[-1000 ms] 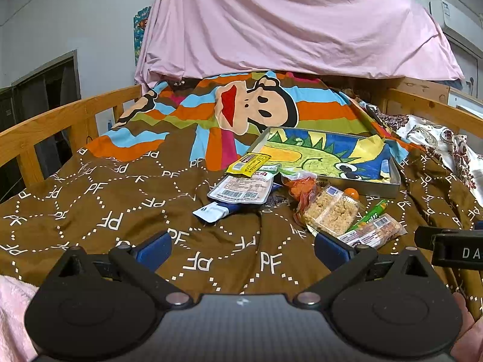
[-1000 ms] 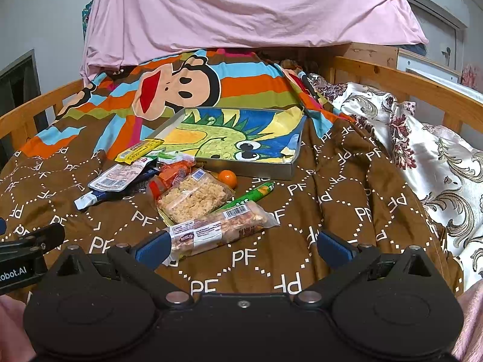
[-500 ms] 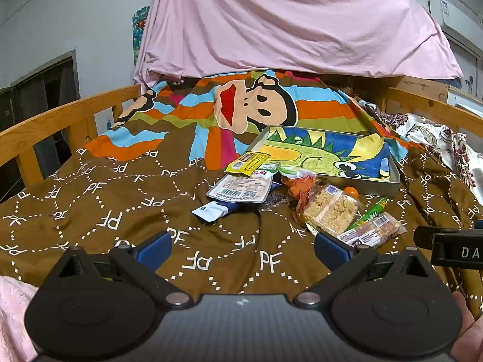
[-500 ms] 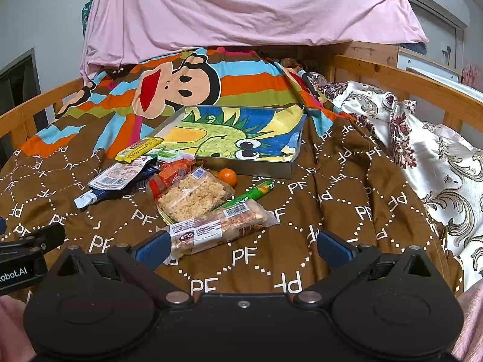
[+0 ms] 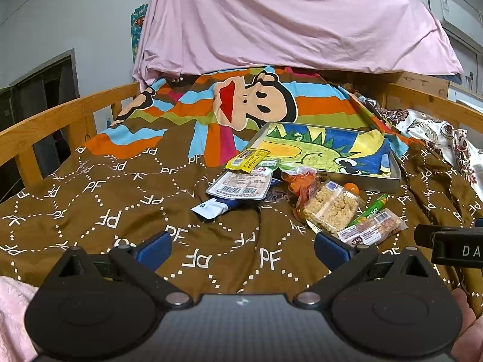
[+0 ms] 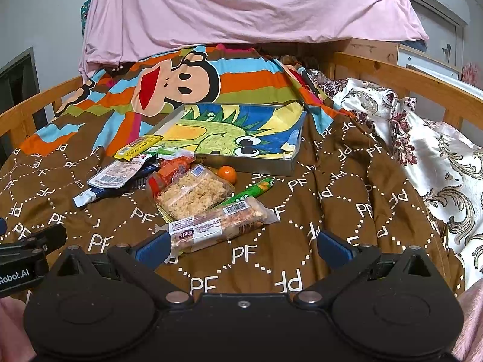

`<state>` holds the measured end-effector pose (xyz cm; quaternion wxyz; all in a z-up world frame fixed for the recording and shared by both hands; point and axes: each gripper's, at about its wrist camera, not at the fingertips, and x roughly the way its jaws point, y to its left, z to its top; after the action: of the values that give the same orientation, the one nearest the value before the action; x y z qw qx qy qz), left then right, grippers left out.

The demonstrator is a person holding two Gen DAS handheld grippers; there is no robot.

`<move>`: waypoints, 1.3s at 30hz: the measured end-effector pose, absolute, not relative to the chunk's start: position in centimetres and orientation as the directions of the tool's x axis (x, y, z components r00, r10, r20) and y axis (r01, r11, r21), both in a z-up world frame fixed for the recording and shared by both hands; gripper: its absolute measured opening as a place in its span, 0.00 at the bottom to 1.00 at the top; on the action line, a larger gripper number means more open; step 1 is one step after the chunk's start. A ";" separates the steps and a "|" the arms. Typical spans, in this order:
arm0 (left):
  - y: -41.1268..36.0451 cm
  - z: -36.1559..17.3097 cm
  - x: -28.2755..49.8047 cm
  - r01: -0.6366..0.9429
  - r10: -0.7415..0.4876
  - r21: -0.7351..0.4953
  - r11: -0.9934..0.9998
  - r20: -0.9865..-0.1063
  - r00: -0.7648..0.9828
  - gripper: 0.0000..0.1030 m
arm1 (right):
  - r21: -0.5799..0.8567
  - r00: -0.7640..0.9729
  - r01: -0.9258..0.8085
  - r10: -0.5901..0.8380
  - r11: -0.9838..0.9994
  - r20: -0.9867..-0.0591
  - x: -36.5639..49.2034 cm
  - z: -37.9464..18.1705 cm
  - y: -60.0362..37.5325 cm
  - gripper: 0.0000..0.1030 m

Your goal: Organize snacks

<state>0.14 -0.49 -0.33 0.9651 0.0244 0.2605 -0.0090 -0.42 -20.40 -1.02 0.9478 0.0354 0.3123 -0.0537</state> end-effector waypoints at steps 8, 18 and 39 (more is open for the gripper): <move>-0.2 -0.5 0.8 0.018 -0.001 0.027 0.999 -0.546 0.838 1.00 | 0.035 0.776 0.142 -0.089 0.989 -0.624 -0.5 -1.2 -20.6 0.99; -0.3 -0.6 3.2 0.032 -0.002 0.036 0.999 -0.623 0.782 1.00 | 0.011 0.706 0.188 -0.127 0.982 -0.697 2.1 -1.4 -20.6 0.99; -1.1 0.7 10.8 0.075 0.027 0.120 0.990 -0.686 0.727 1.00 | 0.050 0.693 0.171 -0.084 0.984 -0.717 6.3 -2.8 -20.5 0.99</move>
<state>10.83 -1.12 0.69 0.9267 0.0697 0.3690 -0.0129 6.28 -20.48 -2.78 0.9182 0.0563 0.3859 -0.0693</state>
